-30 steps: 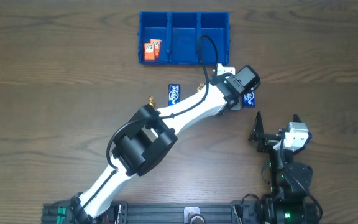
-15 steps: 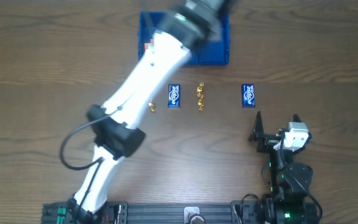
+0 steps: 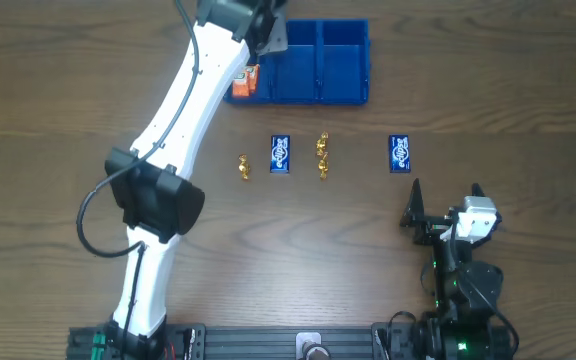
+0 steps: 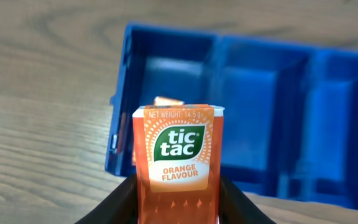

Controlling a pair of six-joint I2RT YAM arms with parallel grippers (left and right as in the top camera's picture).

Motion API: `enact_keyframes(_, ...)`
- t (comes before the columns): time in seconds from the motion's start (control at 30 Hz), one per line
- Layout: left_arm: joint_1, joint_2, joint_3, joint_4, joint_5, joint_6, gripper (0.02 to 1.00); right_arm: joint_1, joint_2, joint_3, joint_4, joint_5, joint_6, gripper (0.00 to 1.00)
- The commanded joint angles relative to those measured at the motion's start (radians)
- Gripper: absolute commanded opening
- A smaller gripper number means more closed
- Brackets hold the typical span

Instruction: Sort Candies Into Trays

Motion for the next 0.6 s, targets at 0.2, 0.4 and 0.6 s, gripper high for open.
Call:
enact_keyframes(0.2,0.068,-0.093,-0.304,0.172,0.107,0.056,0.310,-0.003,-0.008,-0.005,0.001,-0.005,-0.013,1.000)
enact_keyframes(0.4,0.072,-0.093,-0.310,0.191,0.108,0.084,0.308,-0.003,-0.008,-0.005,0.001,-0.005,-0.013,1.000)
enact_keyframes(0.6,0.081,-0.093,-0.310,0.249,0.154,0.117,0.312,-0.003,-0.008,-0.005,0.001,-0.005,-0.013,1.000)
